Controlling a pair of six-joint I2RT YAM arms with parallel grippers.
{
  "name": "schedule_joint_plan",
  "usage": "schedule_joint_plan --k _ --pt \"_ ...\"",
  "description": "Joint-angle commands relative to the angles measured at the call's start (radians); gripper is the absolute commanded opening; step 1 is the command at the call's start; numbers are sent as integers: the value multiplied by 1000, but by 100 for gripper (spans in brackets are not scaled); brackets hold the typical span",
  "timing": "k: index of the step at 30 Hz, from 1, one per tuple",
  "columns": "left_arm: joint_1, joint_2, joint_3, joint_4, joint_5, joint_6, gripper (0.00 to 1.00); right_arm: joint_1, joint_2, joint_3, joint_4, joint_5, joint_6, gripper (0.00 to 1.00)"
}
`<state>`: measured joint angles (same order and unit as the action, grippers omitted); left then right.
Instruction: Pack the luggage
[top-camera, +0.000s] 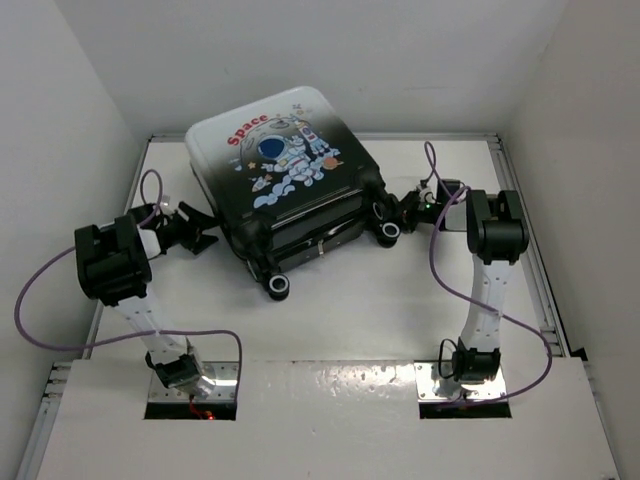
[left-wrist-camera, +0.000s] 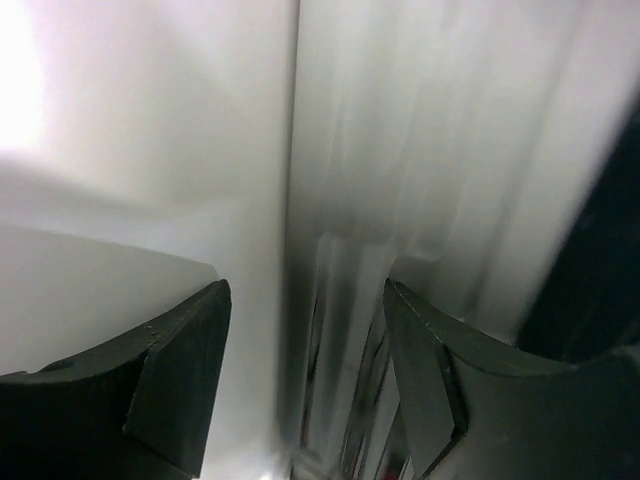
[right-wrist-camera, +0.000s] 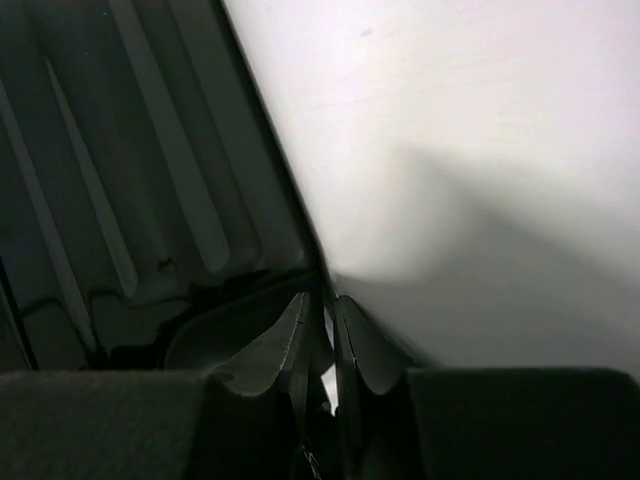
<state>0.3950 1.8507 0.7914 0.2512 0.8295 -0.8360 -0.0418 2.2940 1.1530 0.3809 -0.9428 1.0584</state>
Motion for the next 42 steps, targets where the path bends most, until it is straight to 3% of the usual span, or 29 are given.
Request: schedule_joint_plan --k 1,6,8,11,15,21,22,25,27,29,31,32,34,35,37,38,39,40,41,42 --pt "-125 62 101 210 0 -144 68 0 -62 -15 1 -68 57 16" --pt "-168 93 169 220 -18 -158 67 -52 -103 -15 1 -67 43 16" --pt "-153 61 158 169 -47 -106 72 -98 -145 -12 -36 -50 11 16" --pt "-82 -36 149 59 -139 -4 80 -148 -226 -3 -164 -8 -117 21" --pt "-21 -192 158 -105 -202 134 87 -220 -352 -18 -299 64 -310 38" --pt "65 -434 255 -375 -355 377 91 -273 -706 -143 -520 295 -686 54" --pt "79 -464 255 -407 -390 405 97 -265 -832 -157 -542 346 -762 56" --pt "91 -574 255 -454 -420 507 100 -204 -1063 -262 -616 520 -905 57" --pt "102 -613 264 -518 -420 558 100 -127 -1218 -347 -628 541 -995 57" --pt "102 -637 279 -576 -406 626 100 -75 -1423 -455 -651 461 -1028 54" --pt "111 -663 279 -616 -418 635 100 -18 -1522 -571 -643 339 -1017 54" --pt "122 -663 269 -631 -418 635 100 34 -1656 -608 -589 287 -935 47" --pt "136 -699 259 -645 -397 635 100 114 -1734 -755 -411 259 -865 43" --pt "151 -709 243 -645 -359 624 100 263 -1796 -780 -389 233 -867 35" --pt "151 -745 227 -645 -348 624 100 362 -1762 -783 -407 307 -902 27" --pt "151 -758 203 -645 -313 638 100 545 -1696 -729 -442 542 -925 16" --pt "160 -774 194 -645 -282 653 100 618 -1653 -695 -477 655 -1001 13" --pt "160 -804 193 -645 -261 687 100 778 -1546 -624 -563 771 -1037 12" --pt "160 -821 169 -655 -227 702 100 897 -1422 -546 -576 1155 -1086 8" --pt "160 -840 160 -655 -216 713 100 913 -1359 -539 -510 1203 -1185 8"
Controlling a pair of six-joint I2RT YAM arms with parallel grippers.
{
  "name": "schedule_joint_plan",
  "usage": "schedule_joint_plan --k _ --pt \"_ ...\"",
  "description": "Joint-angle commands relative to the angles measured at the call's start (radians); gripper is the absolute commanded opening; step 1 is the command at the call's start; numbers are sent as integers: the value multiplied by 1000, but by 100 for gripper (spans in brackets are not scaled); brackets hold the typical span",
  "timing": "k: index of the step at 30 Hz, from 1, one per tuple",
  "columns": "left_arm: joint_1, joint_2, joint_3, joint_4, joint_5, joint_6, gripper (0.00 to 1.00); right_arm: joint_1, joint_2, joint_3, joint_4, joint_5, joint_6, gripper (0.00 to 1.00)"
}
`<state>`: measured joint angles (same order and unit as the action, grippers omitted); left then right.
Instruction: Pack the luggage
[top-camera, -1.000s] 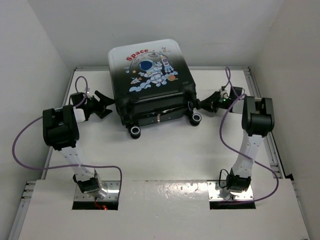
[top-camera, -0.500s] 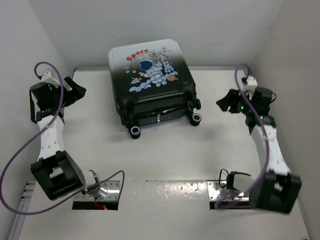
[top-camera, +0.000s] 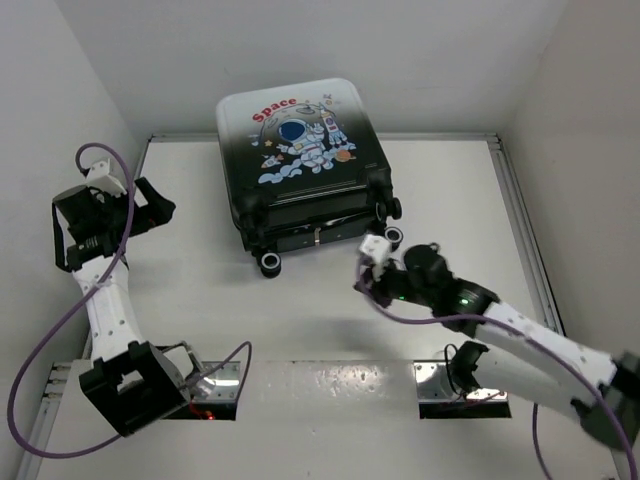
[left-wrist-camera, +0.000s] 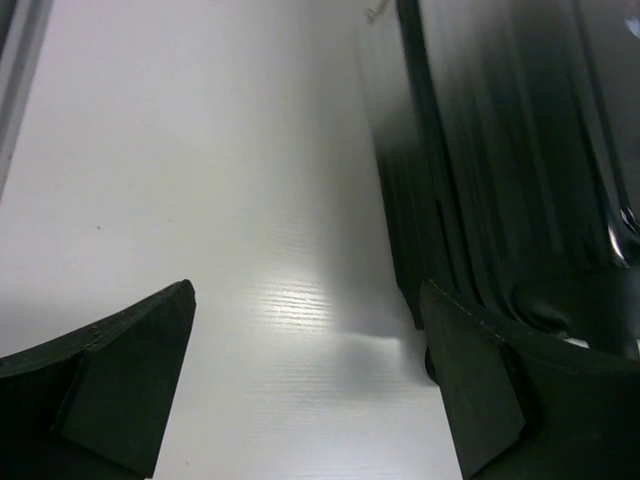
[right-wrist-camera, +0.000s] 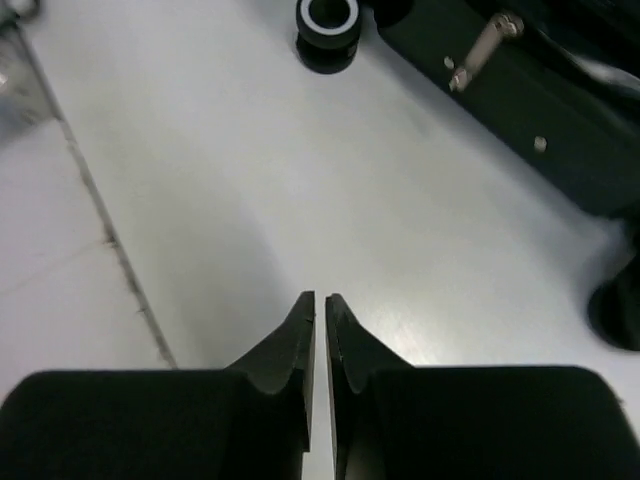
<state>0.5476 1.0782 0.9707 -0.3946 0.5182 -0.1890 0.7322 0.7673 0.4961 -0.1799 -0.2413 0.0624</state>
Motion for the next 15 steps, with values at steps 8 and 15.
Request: schedule_joint_plan --k 8,15 --pt "52 -96 -49 -21 129 34 100 446 377 78 300 899 -32 40" --pt "98 -21 -49 5 186 -35 100 475 592 316 108 1106 368 22"
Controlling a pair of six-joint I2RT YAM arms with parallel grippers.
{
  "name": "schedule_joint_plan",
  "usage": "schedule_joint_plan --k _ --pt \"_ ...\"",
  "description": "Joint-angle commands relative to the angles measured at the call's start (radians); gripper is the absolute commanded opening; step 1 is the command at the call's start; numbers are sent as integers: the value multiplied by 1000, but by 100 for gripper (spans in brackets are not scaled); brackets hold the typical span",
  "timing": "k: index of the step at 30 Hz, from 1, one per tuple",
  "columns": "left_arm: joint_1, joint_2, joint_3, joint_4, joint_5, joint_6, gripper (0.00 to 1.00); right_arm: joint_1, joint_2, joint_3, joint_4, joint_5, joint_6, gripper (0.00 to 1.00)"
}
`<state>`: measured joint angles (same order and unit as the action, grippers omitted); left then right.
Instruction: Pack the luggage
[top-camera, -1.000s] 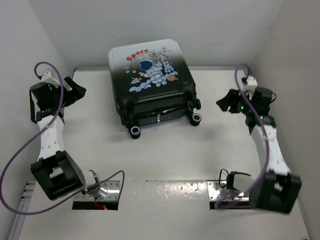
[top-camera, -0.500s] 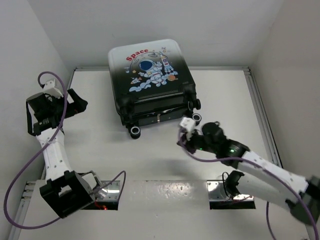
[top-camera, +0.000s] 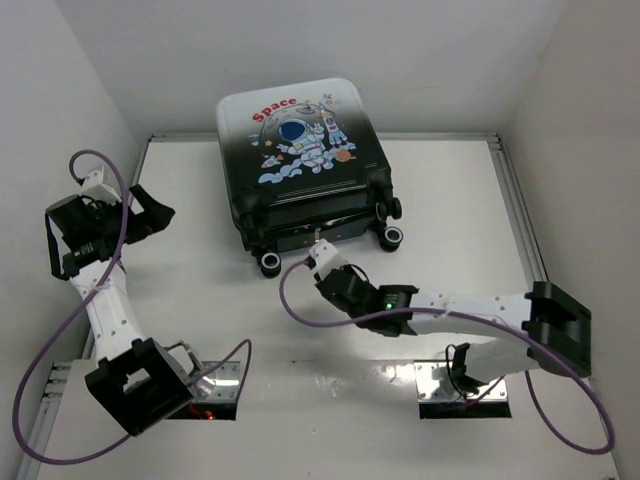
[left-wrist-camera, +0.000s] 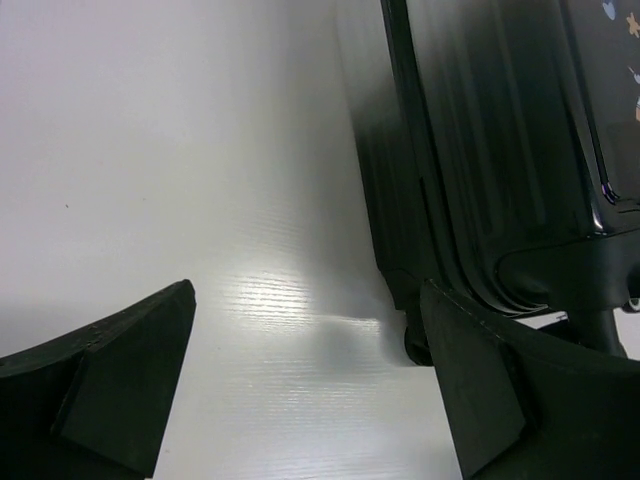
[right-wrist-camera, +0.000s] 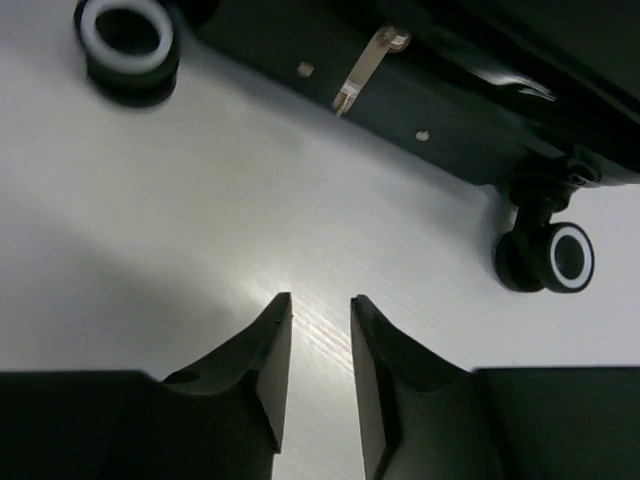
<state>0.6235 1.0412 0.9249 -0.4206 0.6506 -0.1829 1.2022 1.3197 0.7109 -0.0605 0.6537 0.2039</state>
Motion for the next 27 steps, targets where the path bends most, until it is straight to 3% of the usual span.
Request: schedule_joint_plan --k 1,3,9,20,27 --pt "31 16 -3 31 64 -41 100 11 112 125 -28 251 282 32" --pt "42 25 -3 54 73 -55 100 13 183 259 -131 250 371 42" --pt "87 34 -21 63 116 -55 100 1 381 499 -272 268 525 48" --pt "183 89 -21 63 253 -26 100 -61 568 582 -199 354 529 52" --pt "202 140 -41 72 294 -6 100 -90 598 561 -111 425 542 56"
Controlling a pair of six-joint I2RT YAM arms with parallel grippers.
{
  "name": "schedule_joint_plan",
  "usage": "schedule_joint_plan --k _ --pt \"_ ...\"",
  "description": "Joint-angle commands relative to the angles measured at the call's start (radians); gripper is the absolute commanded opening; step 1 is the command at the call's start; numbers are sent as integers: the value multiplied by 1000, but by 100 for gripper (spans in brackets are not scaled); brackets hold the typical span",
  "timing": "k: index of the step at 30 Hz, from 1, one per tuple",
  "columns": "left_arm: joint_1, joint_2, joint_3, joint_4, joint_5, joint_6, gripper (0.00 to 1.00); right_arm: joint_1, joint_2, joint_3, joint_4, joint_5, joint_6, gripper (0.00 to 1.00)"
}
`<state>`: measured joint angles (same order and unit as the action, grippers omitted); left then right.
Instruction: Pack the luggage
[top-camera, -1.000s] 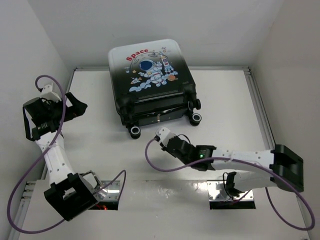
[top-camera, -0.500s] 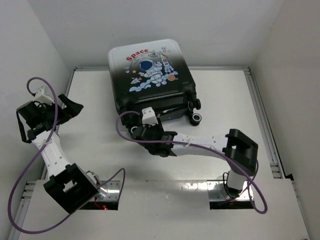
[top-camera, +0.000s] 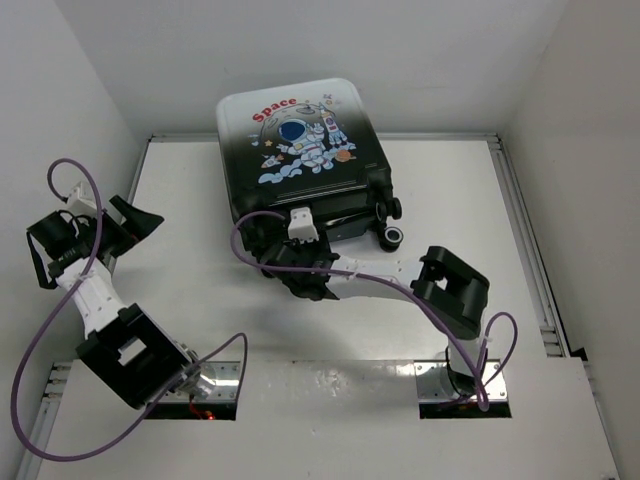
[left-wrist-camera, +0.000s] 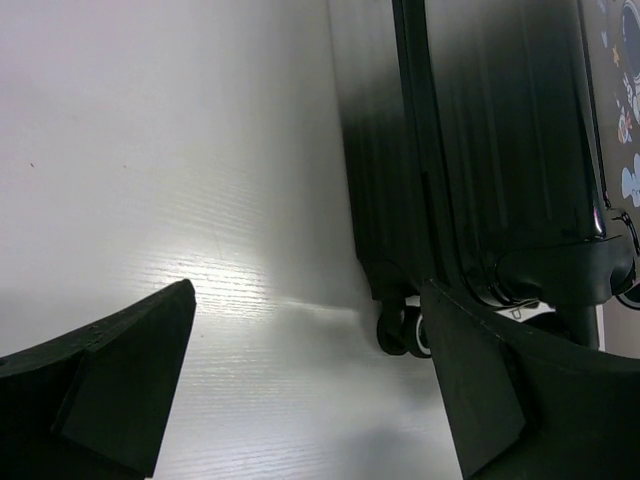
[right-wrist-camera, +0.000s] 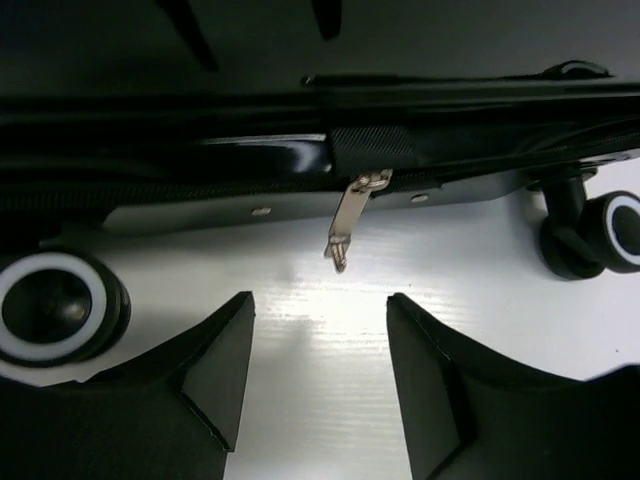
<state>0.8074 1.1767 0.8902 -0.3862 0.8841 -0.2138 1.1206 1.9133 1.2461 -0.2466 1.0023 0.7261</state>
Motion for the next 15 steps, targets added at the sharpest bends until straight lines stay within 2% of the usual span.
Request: schedule_joint_plan --k 1,7,15 --pt "18 5 -7 38 61 25 100 -13 10 23 88 82 4 56" --pt "27 24 -7 38 70 34 100 -59 39 -10 292 125 -111 57" --pt "27 43 -7 38 79 34 100 -120 23 -68 407 140 -188 53"
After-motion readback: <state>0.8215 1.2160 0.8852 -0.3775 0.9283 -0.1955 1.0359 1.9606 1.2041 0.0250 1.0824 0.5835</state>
